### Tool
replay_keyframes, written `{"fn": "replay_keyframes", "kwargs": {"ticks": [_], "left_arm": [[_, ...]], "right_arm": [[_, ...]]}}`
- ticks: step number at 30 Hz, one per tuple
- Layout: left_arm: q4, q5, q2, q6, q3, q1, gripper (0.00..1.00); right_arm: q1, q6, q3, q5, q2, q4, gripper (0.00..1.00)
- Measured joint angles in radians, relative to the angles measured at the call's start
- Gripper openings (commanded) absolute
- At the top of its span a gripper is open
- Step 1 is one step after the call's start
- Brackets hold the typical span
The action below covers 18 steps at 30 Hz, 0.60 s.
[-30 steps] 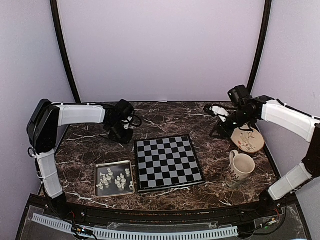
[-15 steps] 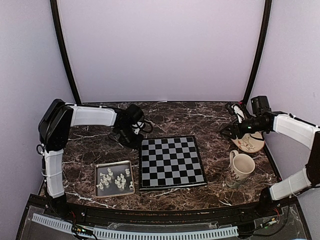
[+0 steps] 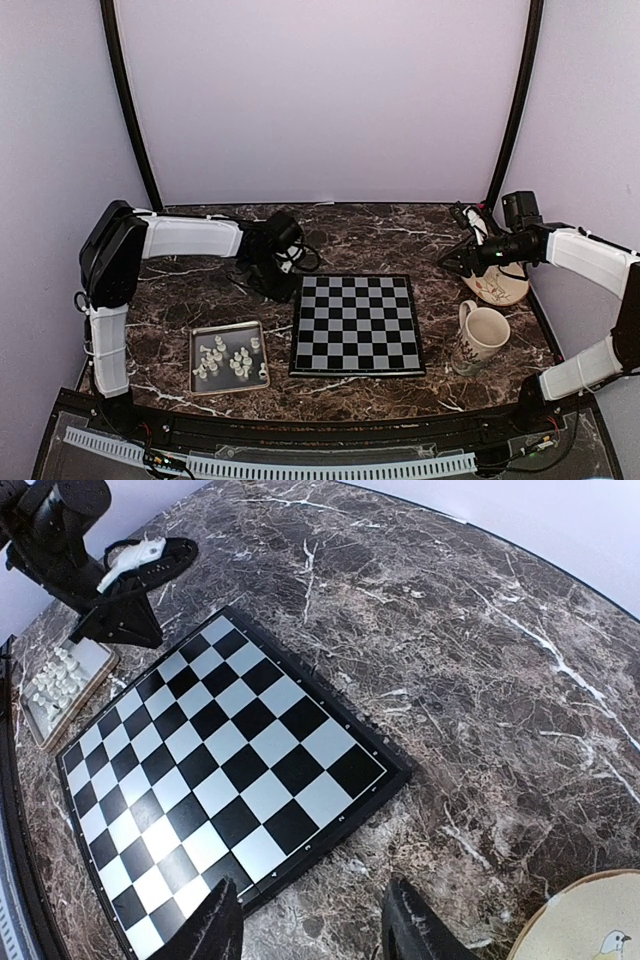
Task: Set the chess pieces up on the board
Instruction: Position the chessboard at the center of the board, then pick up the knight from the storage box.
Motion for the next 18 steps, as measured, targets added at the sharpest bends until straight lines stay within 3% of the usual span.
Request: {"fn": "replay_keyframes", "kwargs": {"ticks": [4,6,11,18], "left_arm": [[-0.026,-0.038,-0.119,0.022,-0.015,0.004,0.62],[-0.027,-0.051,-0.221,0.026,-0.043,0.004,0.96],[-0.005,-0.075,-0.478,0.015,-0.188,0.005,0.99],[0.002,-0.183,-0.637,-0.042,-0.380,0.010,0.99]], "right_arm": [[0.000,-0.012,0.000,-0.017,0.000,-0.002,0.48],[0.000,-0.025,0.000,-0.035,0.000,-0.009,0.50],[0.000,-0.053,0.016,-0.100,0.000,-0.063,0.65],[0.107,-0.051,0.195,-0.087,0.003,-0.129,0.66]]}}
